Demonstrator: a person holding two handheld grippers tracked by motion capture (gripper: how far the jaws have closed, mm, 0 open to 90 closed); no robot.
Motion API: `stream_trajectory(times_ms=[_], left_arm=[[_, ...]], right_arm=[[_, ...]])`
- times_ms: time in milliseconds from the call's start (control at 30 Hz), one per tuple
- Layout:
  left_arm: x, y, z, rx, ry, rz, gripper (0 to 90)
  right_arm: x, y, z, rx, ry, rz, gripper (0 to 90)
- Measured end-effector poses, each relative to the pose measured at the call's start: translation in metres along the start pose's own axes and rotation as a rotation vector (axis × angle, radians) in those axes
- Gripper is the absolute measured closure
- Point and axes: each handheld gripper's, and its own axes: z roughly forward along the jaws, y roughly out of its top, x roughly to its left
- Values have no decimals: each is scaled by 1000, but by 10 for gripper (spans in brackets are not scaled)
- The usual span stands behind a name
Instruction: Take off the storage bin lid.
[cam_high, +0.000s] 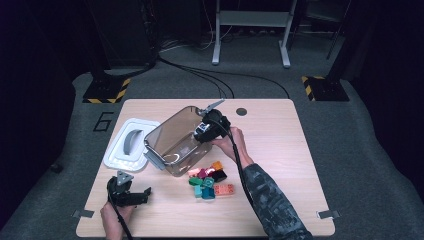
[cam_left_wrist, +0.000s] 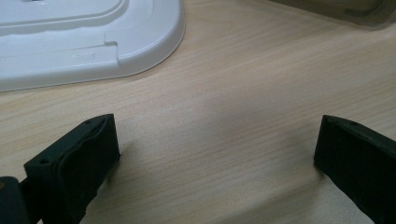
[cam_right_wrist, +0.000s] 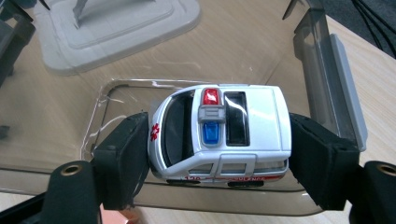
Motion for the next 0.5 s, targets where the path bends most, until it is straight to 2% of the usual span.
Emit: stream_trajectory(times_ms=[67,133,233,300,367,400,500], left_arm=[[0,0,1,-14,5,-3,0],[0,0,0,3,-2,0,0],[0,0,1,-8,4,-2,0],[0,0,0,2,-1,0,0],[0,-1,1,-14,7,-4,0],[0,-1,1,-15,6,-4,0],[0,0,0,-4,1,-1,0]], right_arm=[[0,0,0,0,-1,-6,249],[0,0,0,-1,0,-6,248],[-1,0,0,5,-2,-10,252],[-1,0,0,12,-5,-14,251],[1,0,-1,14,-9,2,253],[0,-1,-2,15,-10,-11,270],[0,0,-8,-12,-15,-9,235]])
